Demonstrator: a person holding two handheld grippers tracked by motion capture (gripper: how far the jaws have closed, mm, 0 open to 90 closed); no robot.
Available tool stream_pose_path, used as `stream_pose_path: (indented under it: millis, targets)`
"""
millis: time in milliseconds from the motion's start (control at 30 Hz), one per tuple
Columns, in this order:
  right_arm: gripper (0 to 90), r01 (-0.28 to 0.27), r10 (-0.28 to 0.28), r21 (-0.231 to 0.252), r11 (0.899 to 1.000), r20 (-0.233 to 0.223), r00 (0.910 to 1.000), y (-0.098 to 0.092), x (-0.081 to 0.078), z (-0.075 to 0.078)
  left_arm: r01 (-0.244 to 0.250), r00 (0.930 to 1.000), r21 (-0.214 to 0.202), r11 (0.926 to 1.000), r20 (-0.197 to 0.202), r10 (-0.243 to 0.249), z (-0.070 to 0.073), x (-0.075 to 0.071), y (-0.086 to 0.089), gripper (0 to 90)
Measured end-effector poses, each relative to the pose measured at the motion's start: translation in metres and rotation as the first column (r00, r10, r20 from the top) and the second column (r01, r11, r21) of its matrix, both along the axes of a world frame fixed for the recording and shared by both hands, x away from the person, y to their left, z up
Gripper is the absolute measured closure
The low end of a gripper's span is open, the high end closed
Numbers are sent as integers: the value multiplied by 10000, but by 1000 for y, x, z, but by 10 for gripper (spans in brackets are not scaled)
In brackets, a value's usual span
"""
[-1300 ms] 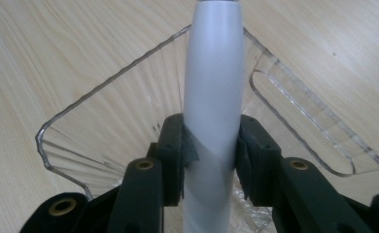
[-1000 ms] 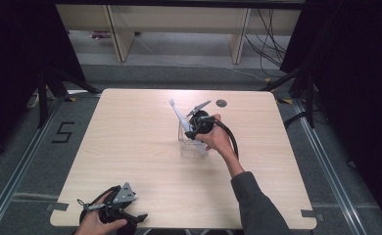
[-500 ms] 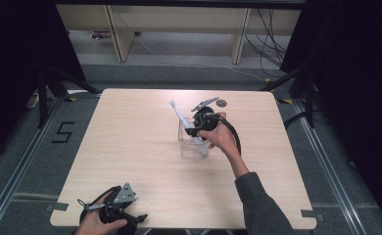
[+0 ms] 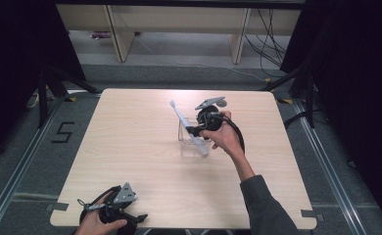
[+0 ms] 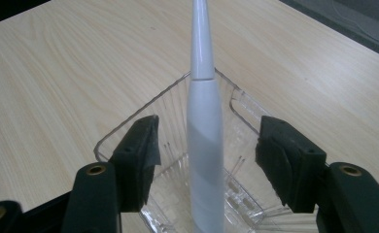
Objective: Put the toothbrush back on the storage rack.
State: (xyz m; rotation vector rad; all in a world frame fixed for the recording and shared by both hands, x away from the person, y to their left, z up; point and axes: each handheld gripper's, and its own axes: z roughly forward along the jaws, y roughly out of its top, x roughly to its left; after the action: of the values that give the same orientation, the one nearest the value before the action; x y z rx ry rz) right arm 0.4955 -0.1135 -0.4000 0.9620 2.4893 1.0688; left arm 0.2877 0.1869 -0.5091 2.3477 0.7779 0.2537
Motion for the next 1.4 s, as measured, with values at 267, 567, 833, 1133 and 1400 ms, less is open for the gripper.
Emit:
stream_pose_path:
  millis: [267, 567, 833, 1133, 1400]
  targets:
    - [369, 98, -102, 217, 9997, 181, 9998, -6, -8, 5, -42, 10000, -31, 10000, -8, 42, 0, 0, 0, 152]
    - [343, 284, -323, 882, 9957, 427, 9986, -19, -16, 13, -11, 10000, -12, 10000, -7, 11, 0, 0, 0, 151]
    - [341, -30, -14, 691, 9976, 629, 9980, -27, -26, 20, -49, 10000, 8, 10000, -17, 49, 0, 0, 0, 152]
    - [341, 121, -161, 727, 9973, 557, 9983, -36, -34, 19, -7, 10000, -9, 10000, 27, 7, 1, 0, 0, 151]
    - [338, 251, -308, 809, 9964, 701, 9971, -48, -36, 21, 23, 10000, -41, 10000, 26, -23, 0, -1, 0, 151]
